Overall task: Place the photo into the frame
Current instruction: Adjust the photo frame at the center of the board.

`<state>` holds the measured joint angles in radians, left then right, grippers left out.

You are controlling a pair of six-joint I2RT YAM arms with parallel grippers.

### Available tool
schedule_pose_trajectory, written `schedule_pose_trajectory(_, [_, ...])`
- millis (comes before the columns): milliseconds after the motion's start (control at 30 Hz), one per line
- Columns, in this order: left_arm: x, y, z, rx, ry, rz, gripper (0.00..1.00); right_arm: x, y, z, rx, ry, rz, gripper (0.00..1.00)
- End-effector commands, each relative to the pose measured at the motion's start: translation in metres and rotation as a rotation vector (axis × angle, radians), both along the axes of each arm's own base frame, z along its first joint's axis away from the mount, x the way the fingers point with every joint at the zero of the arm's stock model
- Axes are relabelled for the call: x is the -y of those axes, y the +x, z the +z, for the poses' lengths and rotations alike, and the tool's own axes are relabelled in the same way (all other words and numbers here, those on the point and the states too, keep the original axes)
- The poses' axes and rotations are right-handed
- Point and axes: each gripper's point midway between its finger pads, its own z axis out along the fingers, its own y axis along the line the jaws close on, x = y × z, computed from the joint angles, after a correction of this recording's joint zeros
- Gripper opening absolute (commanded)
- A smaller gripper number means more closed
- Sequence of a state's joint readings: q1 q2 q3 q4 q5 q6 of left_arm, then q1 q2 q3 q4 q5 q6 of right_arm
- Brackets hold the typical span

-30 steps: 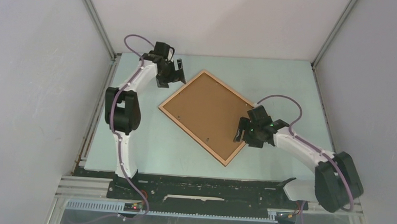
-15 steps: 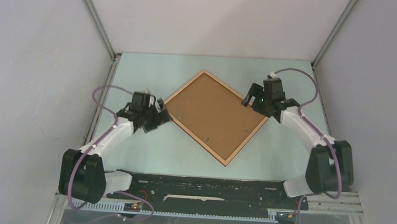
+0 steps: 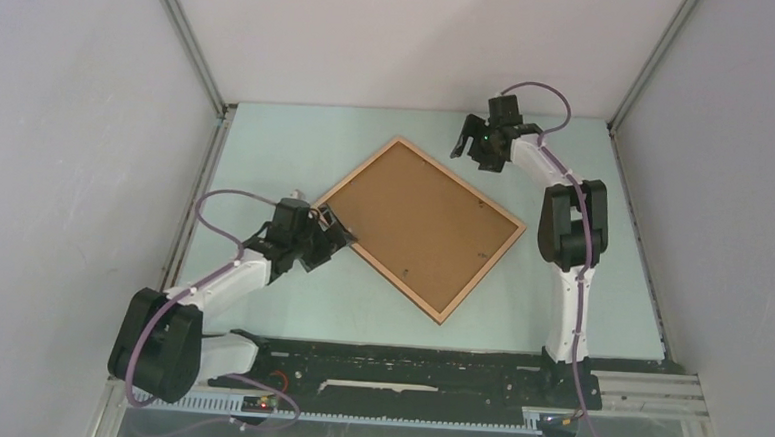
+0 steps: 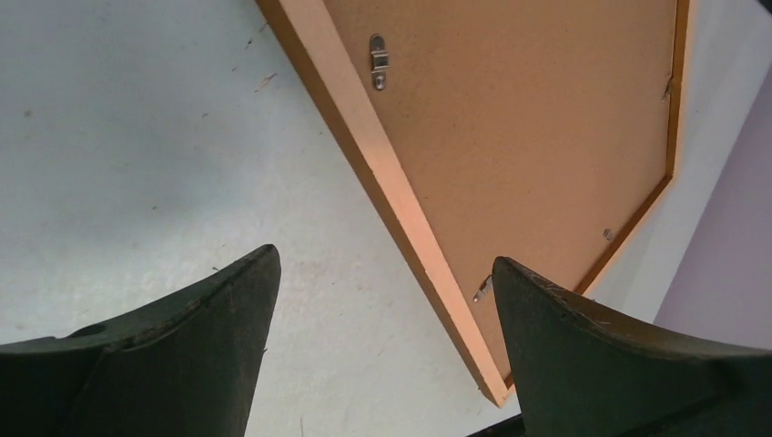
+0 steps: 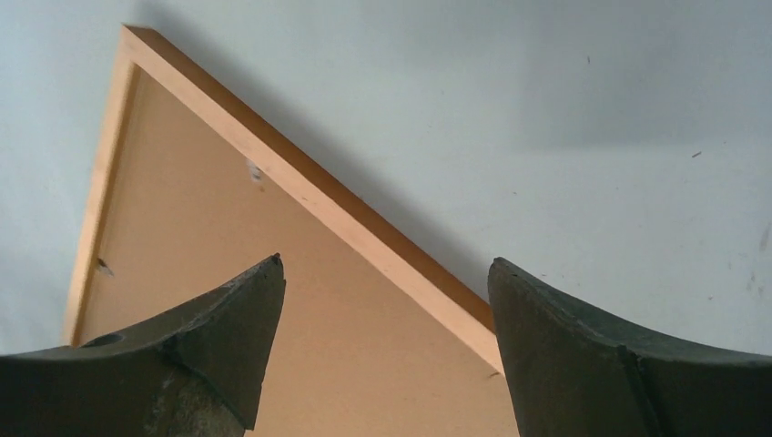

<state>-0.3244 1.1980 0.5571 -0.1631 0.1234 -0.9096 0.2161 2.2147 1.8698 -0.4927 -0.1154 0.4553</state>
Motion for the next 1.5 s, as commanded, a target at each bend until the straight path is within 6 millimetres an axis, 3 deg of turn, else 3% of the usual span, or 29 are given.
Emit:
schedule_pose_trajectory(0, [0.008,0.023,0.007,0.053,-0.011,0.044,0.93,0.006,-0.017,-0.02,-0.112,0.019,0.117,0.89])
schedule_pose_trajectory(367, [0.011,0.056,-0.004,0.008,0.084,0.0,0.97,0.011,-0.043,-0.057,-0.213,0.009,0.15,0.88])
schedule_pose_trajectory(533, [0.009,0.076,-0.023,-0.052,0.139,-0.016,0.97,0.018,-0.047,-0.06,-0.235,0.078,0.131,0.84])
schedule_pose_trajectory(633, [0.02,0.086,-0.03,-0.085,0.11,-0.051,0.96,0.022,-0.053,-0.063,-0.252,0.083,0.108,0.8])
schedule_pose_trajectory(767, [0.032,0.098,-0.032,-0.124,0.117,-0.107,0.95,0.019,-0.051,-0.057,-0.207,0.122,0.116,0.8])
schedule_pose_trajectory(1000, [0.031,0.112,-0.026,-0.12,0.175,-0.141,0.95,0.009,-0.064,-0.061,-0.247,0.163,0.159,0.76])
schedule_pose_trajectory(1233, [0.036,0.13,-0.024,-0.12,0.186,-0.157,0.95,-0.005,-0.112,-0.059,-0.29,0.209,0.228,0.75])
schedule_pose_trajectory(1367, [0.037,0.135,-0.029,-0.146,0.206,-0.186,0.95,-0.005,-0.122,-0.049,-0.293,0.245,0.268,0.75])
schedule_pose_trajectory(1467, [0.026,0.141,-0.031,-0.155,0.293,-0.196,0.96,-0.014,-0.131,-0.042,-0.309,0.271,0.337,0.71])
